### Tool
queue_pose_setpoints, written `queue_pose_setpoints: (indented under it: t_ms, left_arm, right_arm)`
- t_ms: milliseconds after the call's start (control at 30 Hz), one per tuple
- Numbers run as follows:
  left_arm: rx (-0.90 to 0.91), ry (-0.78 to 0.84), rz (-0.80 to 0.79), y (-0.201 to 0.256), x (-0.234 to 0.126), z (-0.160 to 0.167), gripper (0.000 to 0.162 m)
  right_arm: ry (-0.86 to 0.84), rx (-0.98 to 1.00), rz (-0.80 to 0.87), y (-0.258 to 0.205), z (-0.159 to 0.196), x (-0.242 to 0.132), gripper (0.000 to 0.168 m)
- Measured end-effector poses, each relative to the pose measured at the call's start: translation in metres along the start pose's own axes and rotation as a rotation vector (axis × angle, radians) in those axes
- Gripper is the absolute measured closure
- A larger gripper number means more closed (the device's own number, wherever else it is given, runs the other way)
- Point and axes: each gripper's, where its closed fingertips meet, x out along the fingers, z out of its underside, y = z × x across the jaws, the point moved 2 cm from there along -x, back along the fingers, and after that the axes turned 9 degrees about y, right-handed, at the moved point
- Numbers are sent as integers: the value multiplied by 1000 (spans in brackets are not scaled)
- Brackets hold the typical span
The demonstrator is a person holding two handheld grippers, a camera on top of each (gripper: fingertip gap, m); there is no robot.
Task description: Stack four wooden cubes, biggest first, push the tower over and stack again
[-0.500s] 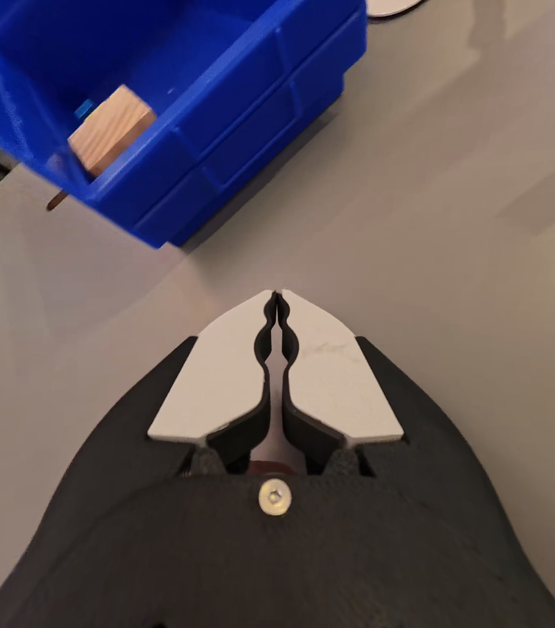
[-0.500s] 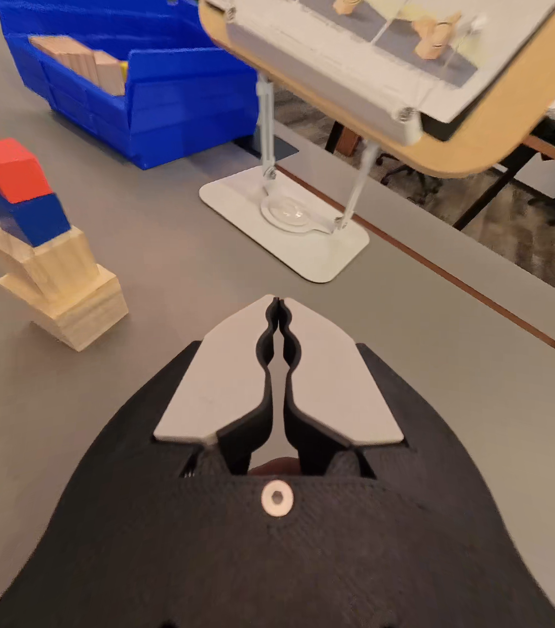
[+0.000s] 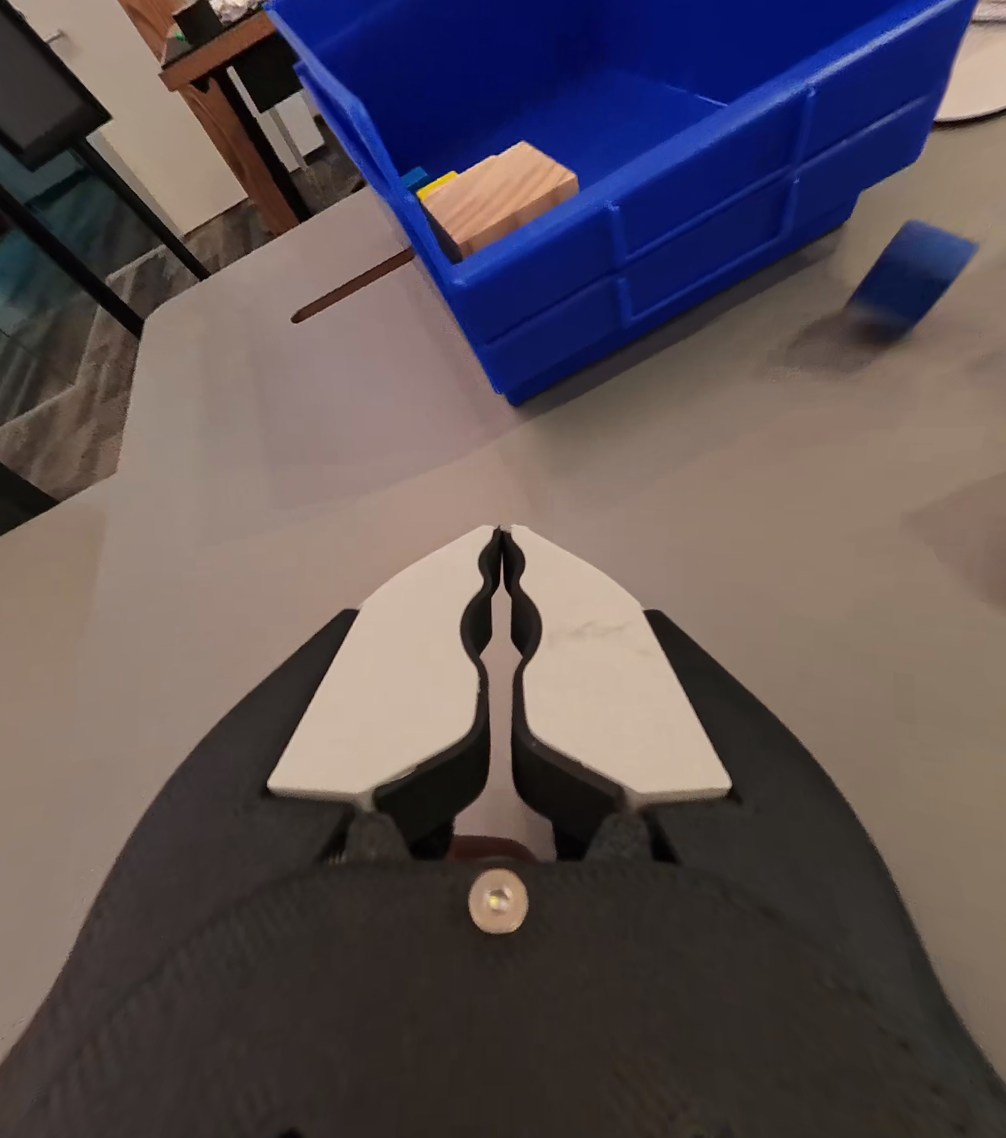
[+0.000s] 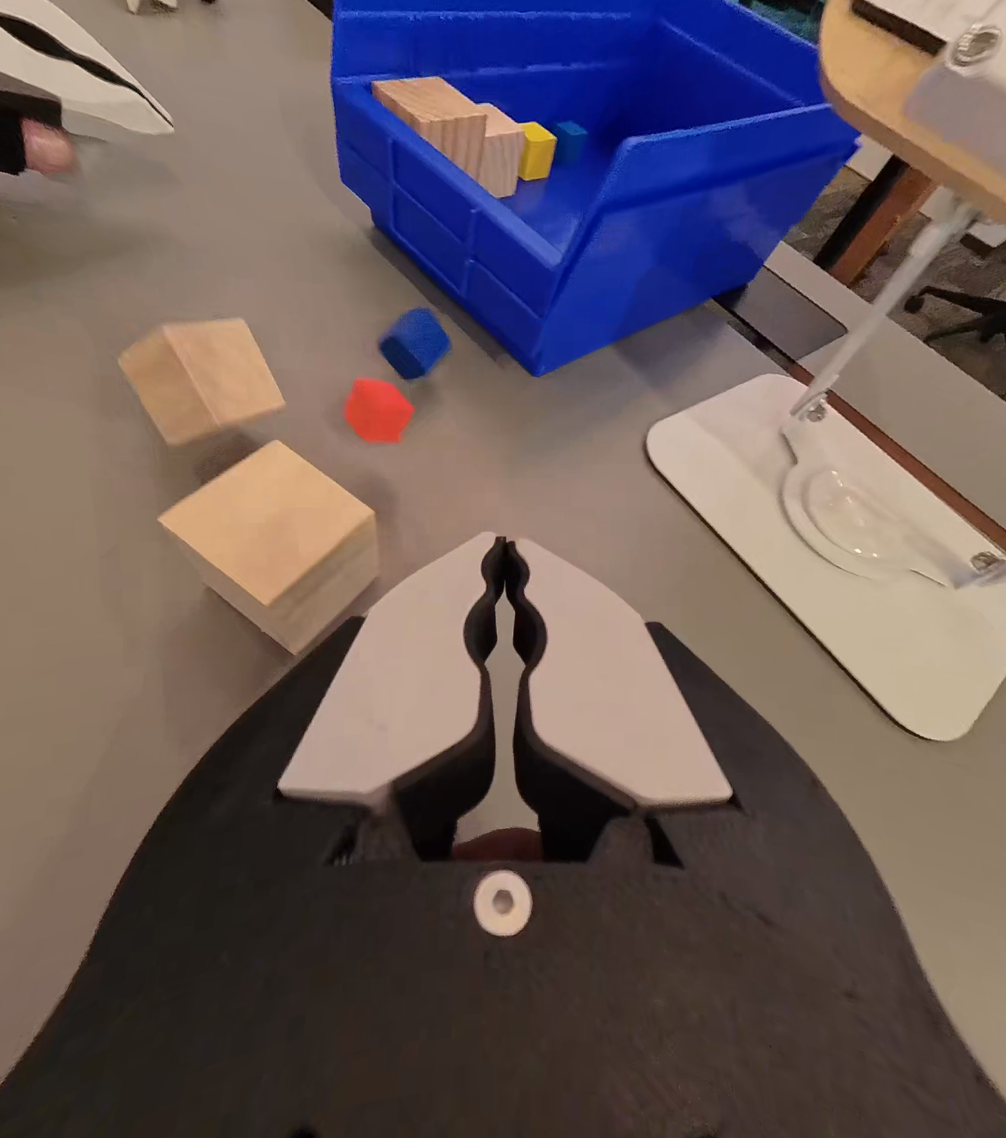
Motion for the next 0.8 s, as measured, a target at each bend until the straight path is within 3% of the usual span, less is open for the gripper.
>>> queue_pose_setpoints:
  t_ms: [33,400,600,800]
  left_arm:
    - [12,5,-9,-1,0,-1,162]
    - [68,-17,-31,3,3,2,162]
    - [138,-36,-3,11,5,4,162]
    - [140,-10,27,16,5,1,162]
  right_arm:
    - [2,-6,-12,2,1,-3,168]
    - [-118,-205,-85,18,53,-13,168]
    - [-172,-133,-139,29,78,-15,168]
    - [-160,-140,-172,24,76,-14,168]
